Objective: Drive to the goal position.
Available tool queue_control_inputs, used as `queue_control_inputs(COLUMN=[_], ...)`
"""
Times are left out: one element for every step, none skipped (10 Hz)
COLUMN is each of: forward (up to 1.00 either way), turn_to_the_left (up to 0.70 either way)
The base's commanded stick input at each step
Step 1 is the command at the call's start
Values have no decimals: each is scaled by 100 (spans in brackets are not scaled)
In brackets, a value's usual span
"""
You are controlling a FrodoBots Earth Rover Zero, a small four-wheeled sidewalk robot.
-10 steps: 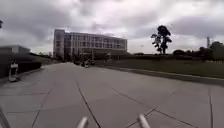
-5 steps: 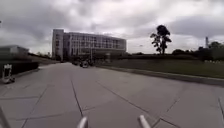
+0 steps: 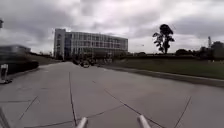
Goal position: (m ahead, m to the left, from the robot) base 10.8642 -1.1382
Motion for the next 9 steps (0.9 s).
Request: queue_control_inputs(forward=[50, 50, 50, 50, 50, 50, 50, 50, 50], turn_to_the_left=[50, 50, 50, 50, 50, 25, 0, 0, 0])
